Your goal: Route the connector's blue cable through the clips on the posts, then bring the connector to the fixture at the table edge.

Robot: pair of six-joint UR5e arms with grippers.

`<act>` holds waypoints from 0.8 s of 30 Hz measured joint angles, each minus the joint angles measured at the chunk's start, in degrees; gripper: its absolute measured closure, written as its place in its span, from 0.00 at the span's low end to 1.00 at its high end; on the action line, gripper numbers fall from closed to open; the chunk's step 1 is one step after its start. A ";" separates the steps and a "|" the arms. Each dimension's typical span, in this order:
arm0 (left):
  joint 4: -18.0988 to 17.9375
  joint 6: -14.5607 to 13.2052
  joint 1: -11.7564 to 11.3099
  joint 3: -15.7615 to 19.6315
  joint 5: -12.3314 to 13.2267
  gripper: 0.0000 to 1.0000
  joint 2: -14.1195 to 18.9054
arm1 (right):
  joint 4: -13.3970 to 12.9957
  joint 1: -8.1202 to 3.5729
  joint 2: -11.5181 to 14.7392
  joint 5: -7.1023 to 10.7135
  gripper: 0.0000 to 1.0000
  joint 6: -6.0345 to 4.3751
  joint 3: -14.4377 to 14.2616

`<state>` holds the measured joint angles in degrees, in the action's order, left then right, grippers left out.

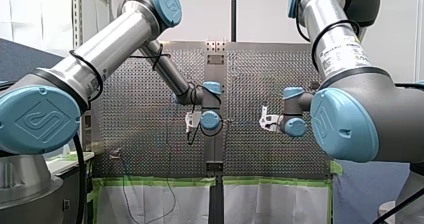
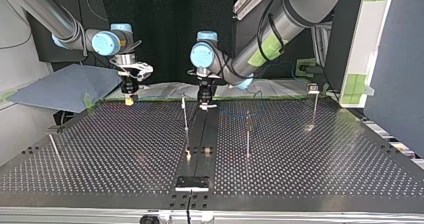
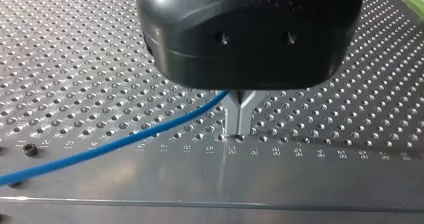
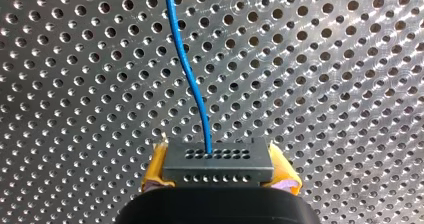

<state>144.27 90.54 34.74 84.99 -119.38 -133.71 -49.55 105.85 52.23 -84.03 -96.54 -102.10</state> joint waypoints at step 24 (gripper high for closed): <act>1.40 0.16 -1.74 -0.97 2.28 0.84 -0.06 | 1.00 -1.10 -0.32 0.65 1.00 0.08 1.75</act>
<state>145.67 90.70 33.00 84.02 -117.10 -133.76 -48.55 104.76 51.92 -83.38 -96.46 -100.35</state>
